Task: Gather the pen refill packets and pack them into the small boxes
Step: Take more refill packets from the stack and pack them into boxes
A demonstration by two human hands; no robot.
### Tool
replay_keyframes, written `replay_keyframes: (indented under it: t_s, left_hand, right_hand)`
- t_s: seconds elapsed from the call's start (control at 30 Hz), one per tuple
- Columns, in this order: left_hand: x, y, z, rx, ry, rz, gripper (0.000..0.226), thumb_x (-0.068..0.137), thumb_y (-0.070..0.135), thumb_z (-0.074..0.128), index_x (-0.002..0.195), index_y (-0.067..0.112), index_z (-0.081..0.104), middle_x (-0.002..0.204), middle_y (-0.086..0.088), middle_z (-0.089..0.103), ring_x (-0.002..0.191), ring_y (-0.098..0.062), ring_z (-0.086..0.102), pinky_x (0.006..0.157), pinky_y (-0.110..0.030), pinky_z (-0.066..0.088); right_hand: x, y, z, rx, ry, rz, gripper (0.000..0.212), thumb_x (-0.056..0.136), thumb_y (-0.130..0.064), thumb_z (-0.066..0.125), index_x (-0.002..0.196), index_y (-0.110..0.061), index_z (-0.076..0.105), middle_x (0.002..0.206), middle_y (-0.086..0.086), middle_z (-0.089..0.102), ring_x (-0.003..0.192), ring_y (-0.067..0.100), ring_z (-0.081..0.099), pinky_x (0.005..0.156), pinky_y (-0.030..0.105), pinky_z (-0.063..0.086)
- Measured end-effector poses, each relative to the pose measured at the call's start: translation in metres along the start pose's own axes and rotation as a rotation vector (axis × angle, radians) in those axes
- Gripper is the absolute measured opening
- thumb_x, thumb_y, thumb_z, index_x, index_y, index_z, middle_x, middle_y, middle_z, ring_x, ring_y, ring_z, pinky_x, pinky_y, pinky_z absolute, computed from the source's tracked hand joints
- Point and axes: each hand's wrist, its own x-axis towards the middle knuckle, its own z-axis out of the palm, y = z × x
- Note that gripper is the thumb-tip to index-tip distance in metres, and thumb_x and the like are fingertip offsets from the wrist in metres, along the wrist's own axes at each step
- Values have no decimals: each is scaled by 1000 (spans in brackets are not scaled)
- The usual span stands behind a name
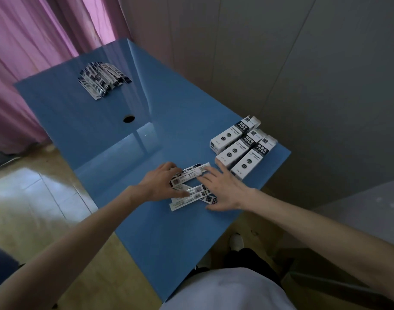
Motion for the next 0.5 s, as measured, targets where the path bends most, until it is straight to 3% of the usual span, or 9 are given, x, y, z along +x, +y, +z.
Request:
replay_keyframes:
  t_s: [0.1,0.2,0.27,0.37,0.5]
  left_hand:
    - [-1,9,6,141,3,85,106,69,84,66,152,24,39,143,4,41,130,-19,44,102,-37,45]
    - [3,16,14,156,33,116,93,72,67,74,148,25,41,131,3,47,121,-20,48,94,-35,46]
    - [5,21,15,120,41,108,76,75,58,73,140,27,47,124,3,50,117,-20,50,89,-35,49]
    - [8,26,11,119,17,112,56,79,45,69,128,27,51,118,3,52,112,-20,52,80,-36,49]
    - [10,29,13,190,14,151,38,85,36,64,118,21,53,115,1,50,106,-21,54,70,-35,44]
  right_hand:
    - [-8,-9,9,1,101,61,77,84,-64,62,137,-9,60,122,7,69,130,31,53,124,60,20]
    - [-17,-13,17,33,206,93,51,84,-54,69,115,-13,71,106,2,71,115,28,59,119,54,31]
    - [-25,-16,20,105,228,119,41,85,-48,69,109,-15,72,102,1,71,109,26,61,106,44,44]
    - [-39,-19,21,214,188,199,40,87,-48,72,110,-16,72,103,0,68,105,22,58,89,38,51]
    - [-55,-21,22,386,107,366,53,91,-52,69,131,-16,65,115,0,63,109,19,53,89,32,44]
